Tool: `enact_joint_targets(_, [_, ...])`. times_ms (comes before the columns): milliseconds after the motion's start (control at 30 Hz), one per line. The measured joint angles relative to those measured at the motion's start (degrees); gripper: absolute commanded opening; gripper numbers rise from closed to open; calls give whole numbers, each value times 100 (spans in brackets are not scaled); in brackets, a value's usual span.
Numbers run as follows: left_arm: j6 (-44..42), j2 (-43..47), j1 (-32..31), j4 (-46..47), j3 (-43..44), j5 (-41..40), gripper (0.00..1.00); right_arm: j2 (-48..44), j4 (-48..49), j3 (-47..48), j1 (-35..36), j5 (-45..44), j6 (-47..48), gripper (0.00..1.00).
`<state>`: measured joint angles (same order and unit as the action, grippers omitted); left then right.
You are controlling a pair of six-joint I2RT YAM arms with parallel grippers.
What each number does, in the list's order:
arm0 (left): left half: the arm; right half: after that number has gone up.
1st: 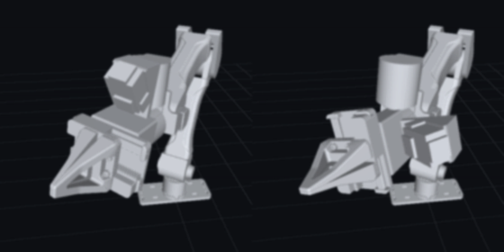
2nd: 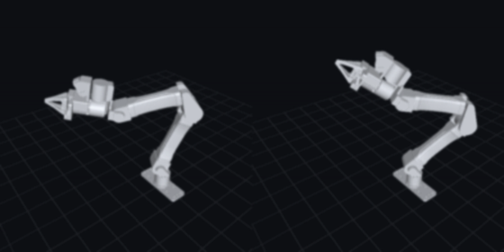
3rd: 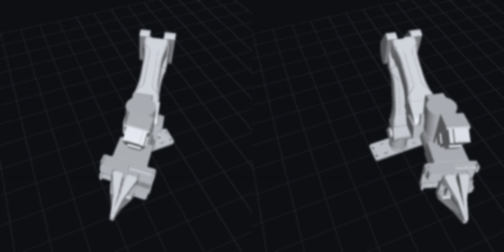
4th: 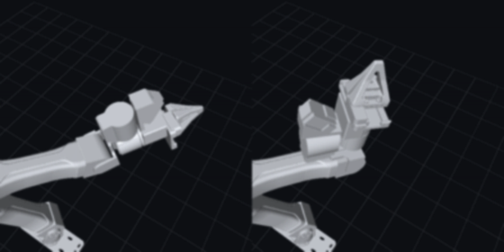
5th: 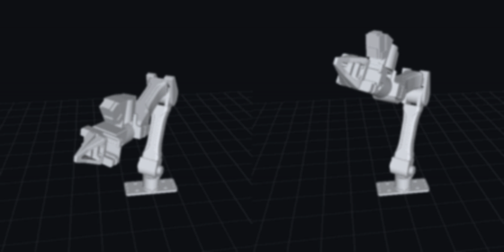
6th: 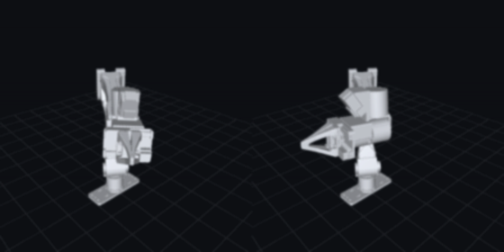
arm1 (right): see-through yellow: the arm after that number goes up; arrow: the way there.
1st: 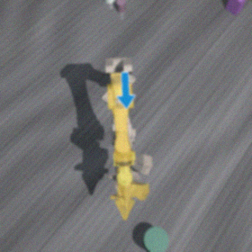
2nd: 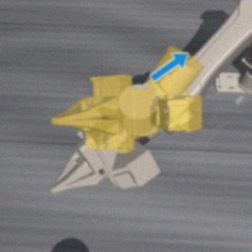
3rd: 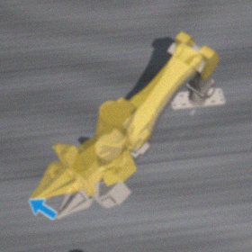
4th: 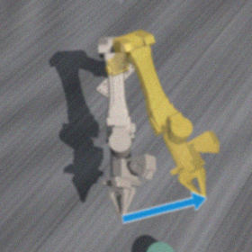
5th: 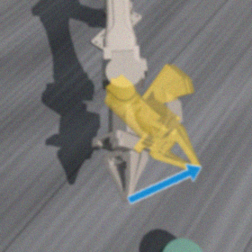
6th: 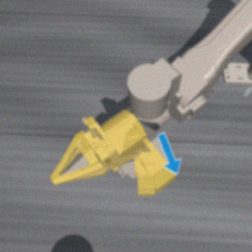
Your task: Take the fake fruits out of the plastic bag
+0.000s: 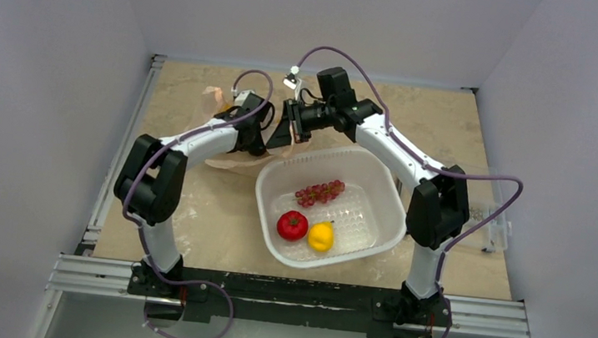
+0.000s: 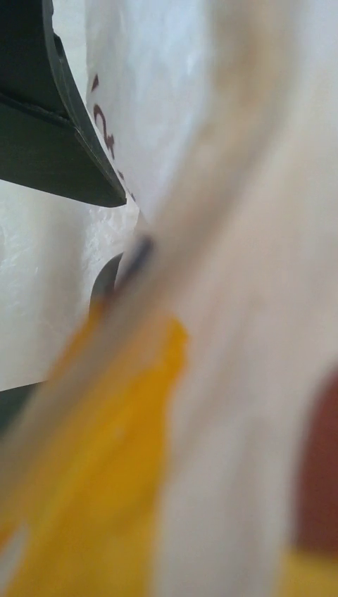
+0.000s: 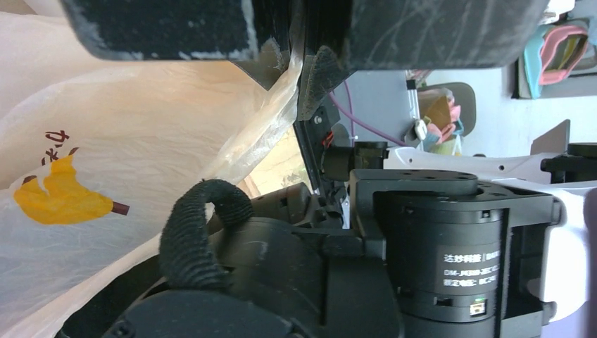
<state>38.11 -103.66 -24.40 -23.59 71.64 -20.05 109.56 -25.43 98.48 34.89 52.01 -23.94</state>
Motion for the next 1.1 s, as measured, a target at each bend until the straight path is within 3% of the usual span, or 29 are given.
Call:
enact_joint_targets(233, [-131, -138, 98, 323, 15, 22, 66, 0, -24, -2, -37, 0, 17, 0])
enact_joint_targets(333, [-234, -190, 131, 669, 9, 98, 44, 0, -28, -2, -44, 0, 20, 0])
enact_joint_targets(533, [-376, -293, 177, 1134, -2, 254, 17, 0, -35, -2, -57, 0, 22, 0])
enact_joint_targets(733, [-529, -247, 245, 1377, -149, 306, 4, 0, -63, -2, -57, 0, 44, 0])
enact_joint_targets(933, [-885, 195, 304, 1351, -573, 431, 0, 0, -74, -13, -57, 0, 85, 0])
enact_joint_targets(1100, [-1158, 1222, 304, 1123, -1032, 638, 0, 0, -76, -13, -57, -4, 155, 0])
